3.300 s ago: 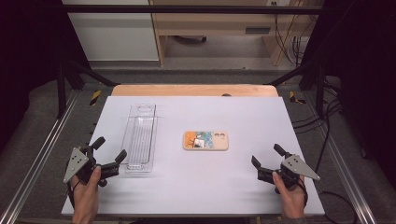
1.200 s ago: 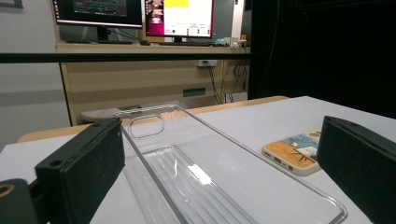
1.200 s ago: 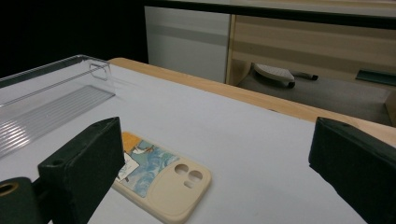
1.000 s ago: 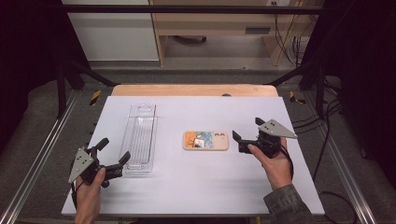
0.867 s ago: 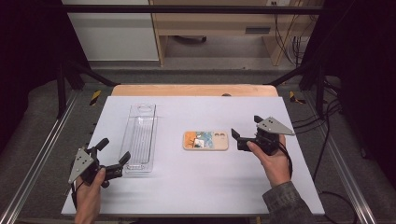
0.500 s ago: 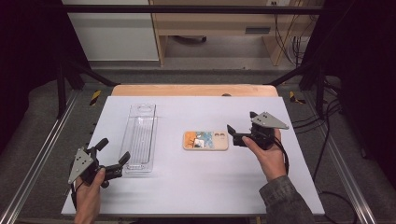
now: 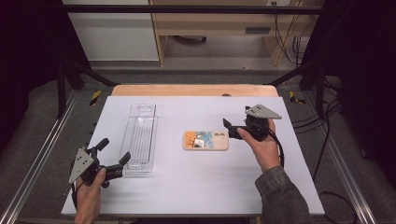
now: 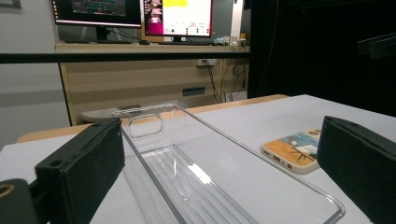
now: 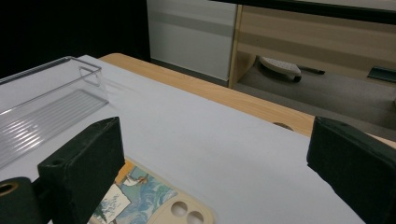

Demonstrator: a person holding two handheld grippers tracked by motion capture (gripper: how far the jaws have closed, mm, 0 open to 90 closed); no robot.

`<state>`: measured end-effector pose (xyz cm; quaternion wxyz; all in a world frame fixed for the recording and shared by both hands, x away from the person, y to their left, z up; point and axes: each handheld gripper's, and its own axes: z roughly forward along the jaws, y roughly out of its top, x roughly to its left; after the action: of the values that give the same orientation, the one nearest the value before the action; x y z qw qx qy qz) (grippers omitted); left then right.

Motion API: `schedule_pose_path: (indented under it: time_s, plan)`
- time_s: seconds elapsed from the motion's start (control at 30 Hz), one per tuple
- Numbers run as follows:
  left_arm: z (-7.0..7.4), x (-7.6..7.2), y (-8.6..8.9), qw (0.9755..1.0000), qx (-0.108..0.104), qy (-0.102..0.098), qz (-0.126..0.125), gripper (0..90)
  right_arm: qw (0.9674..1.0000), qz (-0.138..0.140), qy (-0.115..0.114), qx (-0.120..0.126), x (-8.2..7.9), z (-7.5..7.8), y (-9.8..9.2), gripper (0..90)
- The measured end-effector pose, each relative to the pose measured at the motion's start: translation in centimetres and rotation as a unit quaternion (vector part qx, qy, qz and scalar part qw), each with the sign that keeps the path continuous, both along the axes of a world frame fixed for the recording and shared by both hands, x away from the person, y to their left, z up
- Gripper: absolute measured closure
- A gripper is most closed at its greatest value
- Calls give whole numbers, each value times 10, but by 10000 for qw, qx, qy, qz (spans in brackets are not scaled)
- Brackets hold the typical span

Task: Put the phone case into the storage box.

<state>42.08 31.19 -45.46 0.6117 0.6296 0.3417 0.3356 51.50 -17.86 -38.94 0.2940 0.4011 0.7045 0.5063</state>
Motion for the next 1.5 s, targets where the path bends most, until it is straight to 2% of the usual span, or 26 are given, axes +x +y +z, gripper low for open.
schedule_pose_path:
  time_s: [0.3,0.73,1.5]
  plan:
    - [0,0,-1,10000,18,-5,-7,7,10000,-32,66,-11,13,-1,5,42]
    - [0,0,-2,10000,28,-19,-16,7,9997,-80,236,-80,27,-15,16,43]
    - [0,1,-3,10000,35,-14,-45,7,9983,-103,519,-234,42,-34,30,61]
